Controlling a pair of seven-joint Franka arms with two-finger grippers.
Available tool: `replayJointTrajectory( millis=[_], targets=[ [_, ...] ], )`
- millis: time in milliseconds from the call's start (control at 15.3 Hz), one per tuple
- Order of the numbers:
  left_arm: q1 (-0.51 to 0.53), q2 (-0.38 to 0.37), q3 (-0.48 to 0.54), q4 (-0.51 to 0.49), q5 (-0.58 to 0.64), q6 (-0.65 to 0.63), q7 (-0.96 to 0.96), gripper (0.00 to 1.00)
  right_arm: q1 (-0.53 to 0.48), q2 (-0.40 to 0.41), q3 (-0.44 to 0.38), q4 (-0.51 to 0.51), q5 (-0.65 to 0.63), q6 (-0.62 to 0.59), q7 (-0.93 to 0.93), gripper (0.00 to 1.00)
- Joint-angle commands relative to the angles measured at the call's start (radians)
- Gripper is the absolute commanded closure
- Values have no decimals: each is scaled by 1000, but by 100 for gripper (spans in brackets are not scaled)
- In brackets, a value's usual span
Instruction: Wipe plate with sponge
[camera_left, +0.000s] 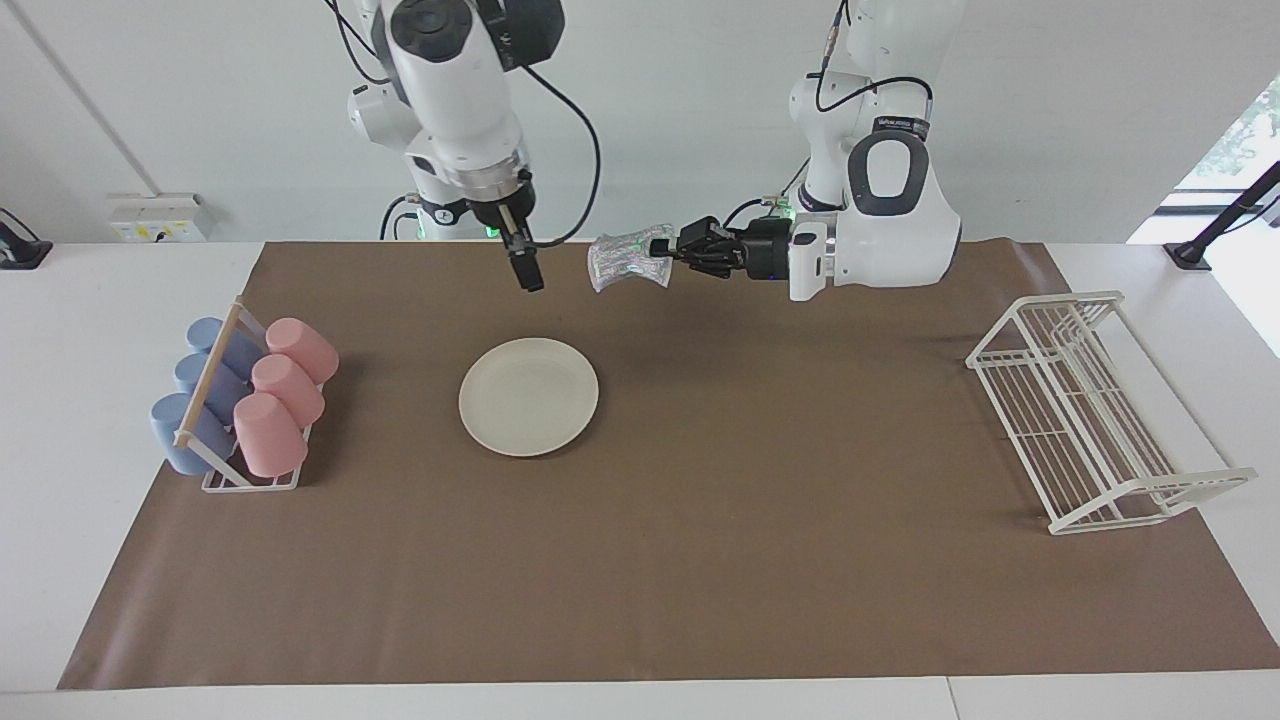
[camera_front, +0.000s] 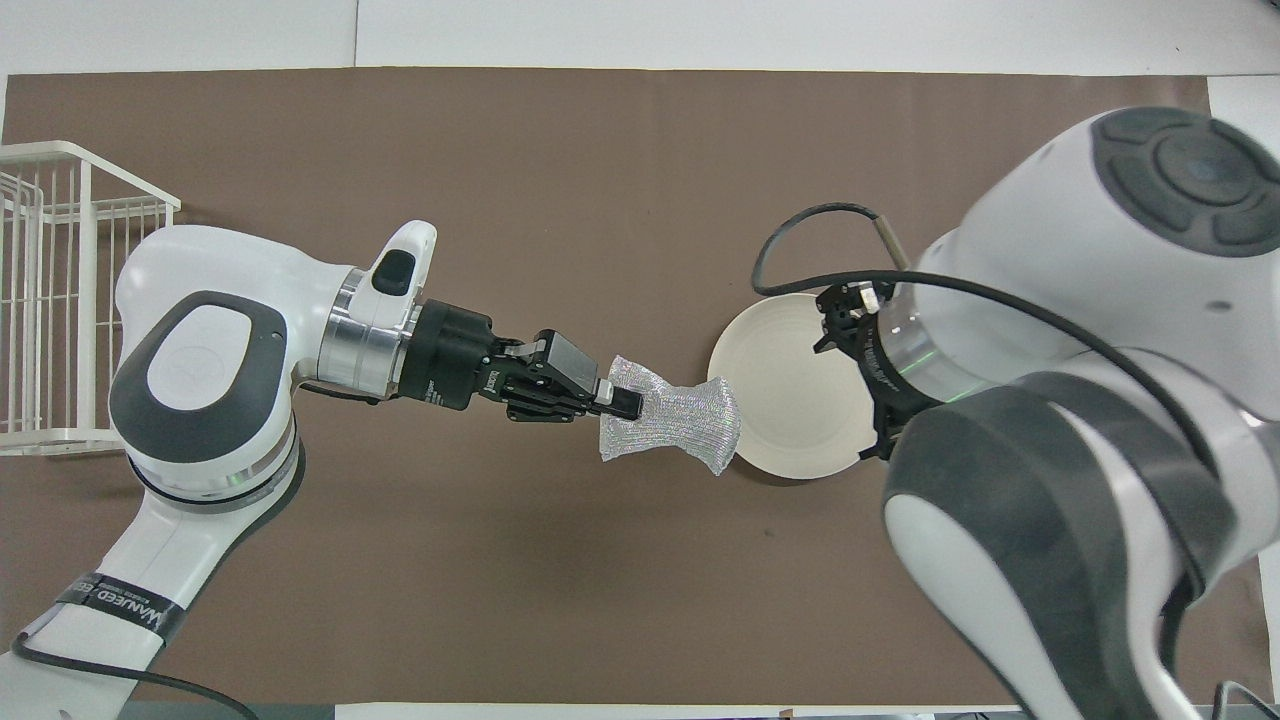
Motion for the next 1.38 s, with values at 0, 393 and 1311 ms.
replayJointTrajectory(
  millis=[0, 393, 1311],
  targets=[
    [45, -2, -1, 26, 100, -40, -45, 100, -169, -69, 11, -40, -7, -54, -332, 0],
    [145, -38, -1, 133, 482, -106, -177, 100, -384, -98, 8, -27, -9, -101, -976, 0],
    [87, -26, -15, 334, 1526, -305, -377, 100, -389, -109, 17, -9, -62, -71, -1462, 0]
  ],
)
